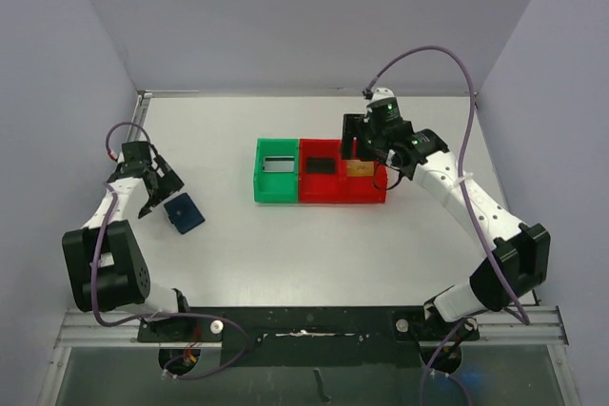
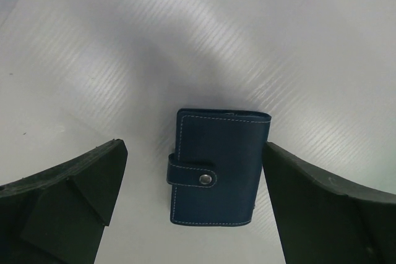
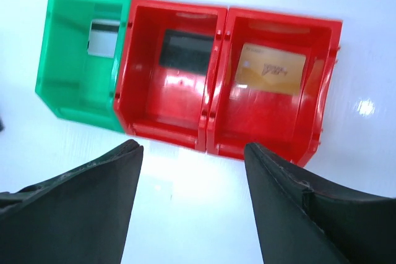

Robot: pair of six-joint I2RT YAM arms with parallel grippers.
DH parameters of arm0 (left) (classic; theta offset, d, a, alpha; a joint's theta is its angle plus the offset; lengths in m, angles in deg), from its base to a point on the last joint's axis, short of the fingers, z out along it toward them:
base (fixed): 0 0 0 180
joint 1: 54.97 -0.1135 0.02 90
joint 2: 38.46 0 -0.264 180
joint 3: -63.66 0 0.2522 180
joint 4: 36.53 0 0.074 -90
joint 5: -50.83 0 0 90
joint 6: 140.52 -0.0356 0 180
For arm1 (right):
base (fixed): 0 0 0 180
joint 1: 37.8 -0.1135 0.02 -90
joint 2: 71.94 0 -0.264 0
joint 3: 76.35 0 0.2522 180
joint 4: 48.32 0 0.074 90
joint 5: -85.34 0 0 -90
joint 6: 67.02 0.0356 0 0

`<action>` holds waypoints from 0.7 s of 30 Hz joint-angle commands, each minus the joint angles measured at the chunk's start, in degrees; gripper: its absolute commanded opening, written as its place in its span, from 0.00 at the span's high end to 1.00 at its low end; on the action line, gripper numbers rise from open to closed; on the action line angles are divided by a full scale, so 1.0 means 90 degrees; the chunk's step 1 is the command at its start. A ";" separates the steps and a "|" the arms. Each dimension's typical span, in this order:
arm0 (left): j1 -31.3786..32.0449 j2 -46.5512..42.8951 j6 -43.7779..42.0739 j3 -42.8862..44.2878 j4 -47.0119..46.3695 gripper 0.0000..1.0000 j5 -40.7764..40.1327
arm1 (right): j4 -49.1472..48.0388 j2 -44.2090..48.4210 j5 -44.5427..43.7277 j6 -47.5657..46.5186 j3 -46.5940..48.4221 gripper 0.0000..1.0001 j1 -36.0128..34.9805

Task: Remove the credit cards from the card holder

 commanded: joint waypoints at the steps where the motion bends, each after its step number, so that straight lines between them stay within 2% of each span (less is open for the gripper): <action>1: -0.0020 0.0630 -0.0136 0.0383 -0.0346 0.14 0.0738 | -0.0243 0.0611 0.0501 0.0336 -0.0623 0.32 0.0043; 6: -0.0016 0.1066 0.0046 0.0293 -0.0069 0.28 0.1148 | -0.0234 0.1165 0.0639 0.0645 -0.1432 0.33 0.0035; 11: 0.0191 0.0856 0.0178 -0.0219 -0.0053 0.39 0.1432 | -0.0294 0.1788 0.0710 0.0946 -0.2259 0.33 0.0023; 14: 0.0635 0.0512 0.0458 -0.0620 -0.0071 0.42 0.1423 | -0.0364 0.2062 0.0845 0.1257 -0.2714 0.34 0.0018; 21: 0.2404 -0.0661 0.1594 -0.1759 -0.0106 0.44 0.1127 | -0.0948 0.2643 0.1357 0.1898 -0.3939 0.34 -0.0009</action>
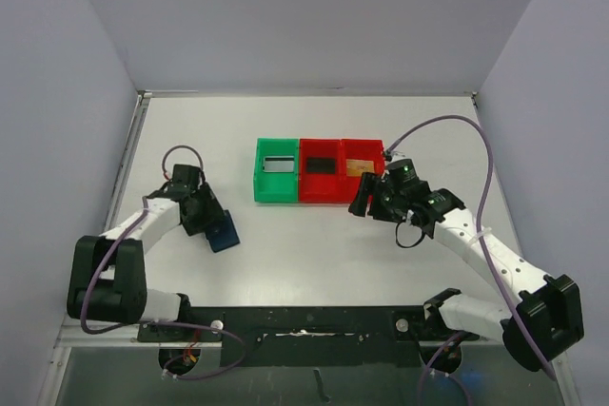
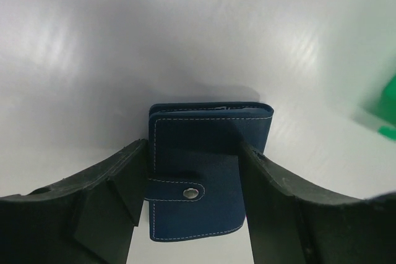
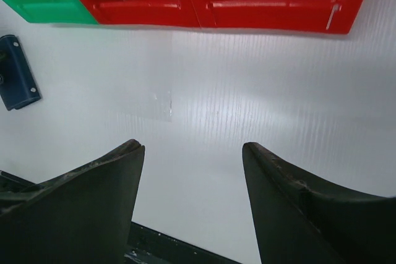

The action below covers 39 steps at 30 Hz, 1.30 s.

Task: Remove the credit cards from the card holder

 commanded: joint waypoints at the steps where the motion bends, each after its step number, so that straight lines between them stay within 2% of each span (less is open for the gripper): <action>1: 0.1079 -0.0844 0.1105 -0.0875 0.0074 0.44 -0.0071 | -0.0684 0.0390 0.0436 0.0607 -0.0604 0.34 -0.0010; 5: 0.2392 -0.1527 0.2329 -0.1621 -0.0270 0.44 -0.0321 | -0.1060 0.0621 0.0683 0.1003 -0.1137 0.33 -0.0023; 9: 0.3626 -0.1634 0.3420 -0.1987 -0.1172 0.45 -0.0379 | -0.1492 0.0826 0.0831 0.1436 -0.1520 0.29 -0.0030; 13: 0.4521 -0.1066 0.3777 -0.1481 -0.1461 0.45 -0.0618 | -0.1725 0.1100 0.0791 0.1796 -0.1758 0.19 -0.0026; 18: 0.5286 -0.0071 0.3796 -0.0707 -0.1621 0.44 -0.0759 | -0.1119 0.1408 -0.0019 0.1849 -0.1649 0.11 0.0016; 22: 0.5628 0.0308 0.3852 -0.0332 -0.1641 0.41 -0.0838 | -0.0947 0.1054 -0.0259 0.1193 -0.1140 0.15 0.0057; 26: 0.5684 0.0206 0.3911 -0.0329 -0.1501 0.38 -0.0918 | -0.0715 0.0018 -0.0625 0.0454 -0.0147 0.20 0.0038; 31: 0.5689 -0.0393 0.3904 -0.0419 -0.1050 0.34 -0.1220 | -0.0505 -0.1438 -0.0978 -0.0147 0.1091 0.27 0.0006; 34: 0.5676 -0.0880 0.3848 -0.0555 -0.0806 0.28 -0.1376 | -0.0375 -0.2191 -0.1217 -0.0346 0.1811 0.31 -0.0005; 39: 0.5643 -0.1790 0.3943 -0.0920 -0.0437 0.27 -0.1683 | -0.0099 -0.3129 -0.1500 -0.0627 0.2719 0.41 0.0027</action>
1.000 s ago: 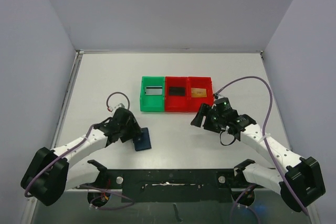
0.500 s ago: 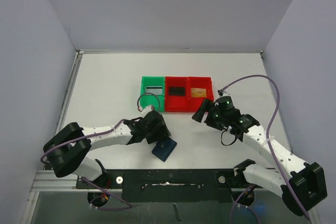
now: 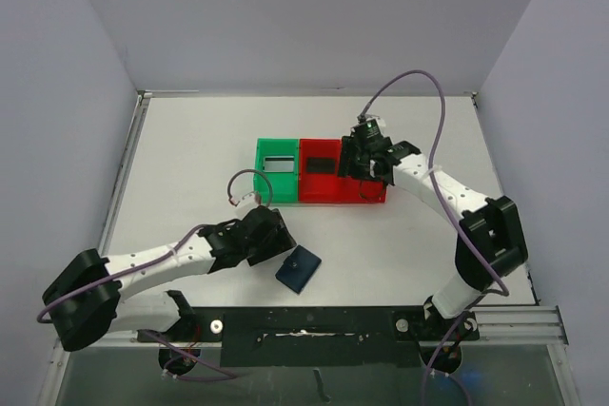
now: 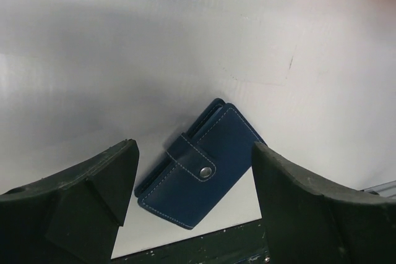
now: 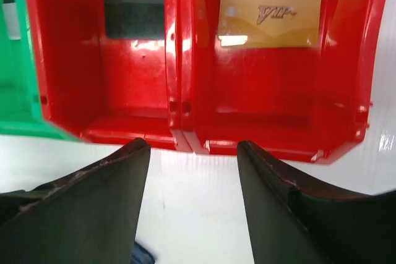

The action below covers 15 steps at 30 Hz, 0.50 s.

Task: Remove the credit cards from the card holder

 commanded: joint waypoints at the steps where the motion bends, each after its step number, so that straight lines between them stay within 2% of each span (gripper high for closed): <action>1: -0.0036 -0.0827 0.0145 -0.0271 0.0439 0.27 -0.0490 | 0.0296 -0.0514 -0.0450 -0.0455 0.0763 0.43 0.0023; 8: -0.0112 -0.1818 0.0447 -0.0781 0.0754 0.26 -0.0732 | 0.0286 -0.1217 -0.0137 -0.0646 0.1147 0.54 0.0010; 15: -0.0148 -0.2300 0.0589 -0.0991 0.0922 0.26 -0.0812 | 0.0330 -0.1374 -0.0159 -0.0686 0.1108 0.62 -0.0003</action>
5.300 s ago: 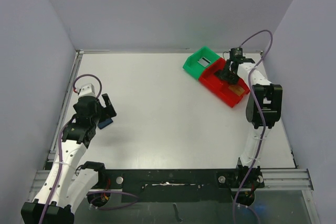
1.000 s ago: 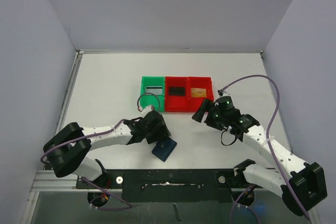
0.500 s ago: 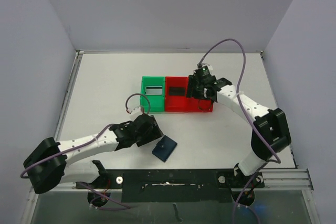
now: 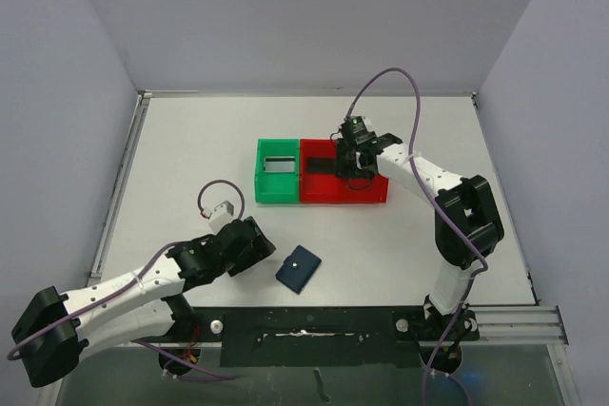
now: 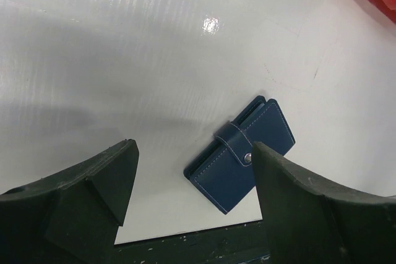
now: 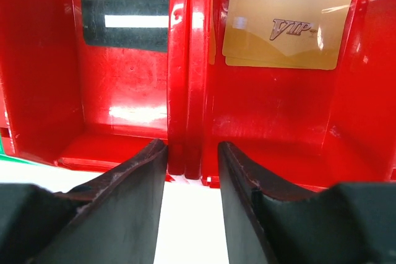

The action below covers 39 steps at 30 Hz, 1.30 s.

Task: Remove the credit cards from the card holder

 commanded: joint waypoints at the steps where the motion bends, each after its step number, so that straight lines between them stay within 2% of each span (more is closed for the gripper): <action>1: -0.0038 -0.0232 0.0171 0.0002 0.0081 0.26 -0.0247 | 0.0019 0.0051 -0.0070 -0.0119 0.0100 0.64 -0.0003; 10: -0.0041 0.0029 -0.0014 0.0079 -0.0204 0.26 -0.0043 | -0.0153 0.0543 0.0037 0.0030 -0.0513 0.72 -0.0037; 18: -0.0043 0.0369 -0.0201 0.0139 -0.0567 0.26 0.0201 | -0.0138 0.0828 0.0021 0.0125 -0.0661 0.70 -0.0072; 24: -0.0044 0.0422 -0.0414 0.0067 -0.0887 0.26 0.0433 | 0.0114 0.0990 -0.0058 -0.0055 -0.0455 0.53 -0.0080; 32: -0.0044 0.0406 -0.0852 -0.0098 -0.1529 0.26 0.0775 | -0.0041 0.2257 0.0030 0.0048 -0.0786 0.12 -0.0111; 34: -0.0044 0.0298 -0.0942 -0.0131 -0.1616 0.25 0.0653 | -0.0318 0.2778 -0.0019 0.0545 -0.1185 0.02 -0.0111; 37: -0.0043 -0.0077 -0.1173 -0.0229 -0.1792 0.23 0.0431 | -0.0794 0.3712 0.0135 0.1070 -0.1966 0.02 -0.0064; 39: -0.0044 -0.0432 -0.1365 -0.0441 -0.2121 0.22 0.0478 | -0.0835 0.4265 -0.0180 0.1933 -0.2515 0.02 -0.0061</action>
